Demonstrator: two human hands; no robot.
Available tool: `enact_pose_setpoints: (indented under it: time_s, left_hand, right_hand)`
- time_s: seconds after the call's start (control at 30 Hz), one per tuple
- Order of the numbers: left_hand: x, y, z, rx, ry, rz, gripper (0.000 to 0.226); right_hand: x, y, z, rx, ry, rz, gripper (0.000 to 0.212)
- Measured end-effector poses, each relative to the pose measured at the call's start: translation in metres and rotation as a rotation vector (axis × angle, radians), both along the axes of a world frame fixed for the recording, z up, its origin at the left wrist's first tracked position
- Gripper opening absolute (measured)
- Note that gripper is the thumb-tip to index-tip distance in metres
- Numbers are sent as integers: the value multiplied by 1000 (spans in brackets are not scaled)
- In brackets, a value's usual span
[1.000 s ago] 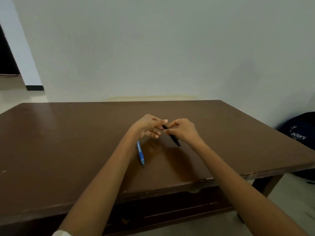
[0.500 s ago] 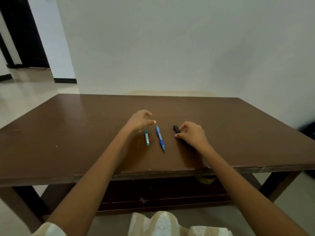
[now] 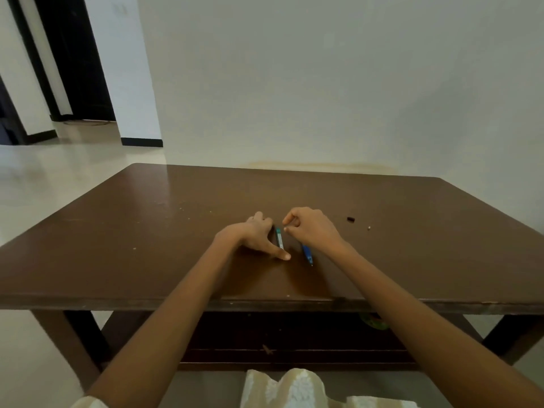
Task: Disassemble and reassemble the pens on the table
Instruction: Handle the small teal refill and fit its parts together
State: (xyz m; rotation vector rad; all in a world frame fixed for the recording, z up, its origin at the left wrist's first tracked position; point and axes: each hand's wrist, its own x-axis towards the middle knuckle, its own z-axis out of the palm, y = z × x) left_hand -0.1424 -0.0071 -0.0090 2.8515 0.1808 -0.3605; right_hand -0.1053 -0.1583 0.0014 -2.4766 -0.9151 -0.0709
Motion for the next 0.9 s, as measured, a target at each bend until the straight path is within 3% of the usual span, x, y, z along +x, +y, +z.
enact_pose_setpoints:
  time_s: [0.3,0.43,0.5,0.6,0.77,0.9]
  left_hand:
    - [4,1,-1,-126,-36,26,90]
    - [8,-8,-4,-88,-136,109,64]
    - [9,-7,0,-164,-141,119,52]
    - [2,3,9,-267,-167,139,43]
    - [-8,12,7,-201,-302,148,22]
    - [-12,14,-2,-295,-395,190,8]
  right_hand:
    - [22,4,13,65,-19,-19,13]
    - [30,3,10,111,9,-52,9]
    - [30,3,8,111,13,-44,9]
    - [27,5,5,92,-7,-15,10]
    - [18,17,4,66,25,15,18]
    - [12,24,2,112,74,20,19]
